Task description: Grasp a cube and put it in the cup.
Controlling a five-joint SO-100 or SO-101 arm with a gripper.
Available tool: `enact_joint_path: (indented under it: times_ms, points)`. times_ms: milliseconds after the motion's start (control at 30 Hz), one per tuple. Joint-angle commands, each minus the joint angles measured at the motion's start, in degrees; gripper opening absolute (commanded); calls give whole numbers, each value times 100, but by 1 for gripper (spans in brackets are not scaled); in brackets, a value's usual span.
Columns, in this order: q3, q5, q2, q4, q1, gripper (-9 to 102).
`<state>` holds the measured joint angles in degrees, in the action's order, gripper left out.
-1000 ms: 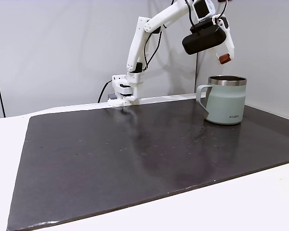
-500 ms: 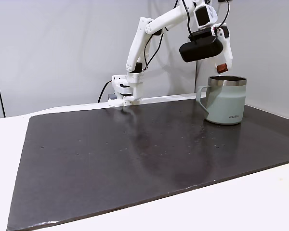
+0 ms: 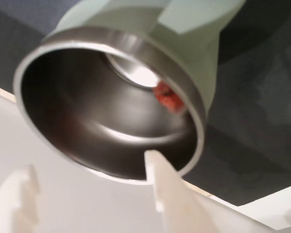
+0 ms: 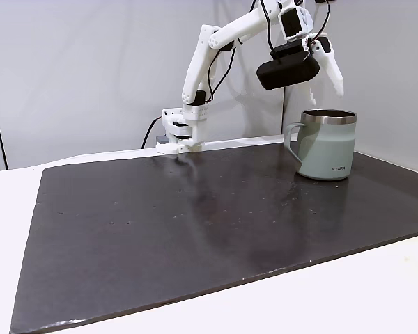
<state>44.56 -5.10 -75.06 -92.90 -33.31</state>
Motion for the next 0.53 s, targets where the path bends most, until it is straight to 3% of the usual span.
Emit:
enact_joint_path:
  times_ms: [0, 500]
  points:
    - [0, -18, -88, 44, 105, 24]
    - [0, 18, -141, 70, 79, 24]
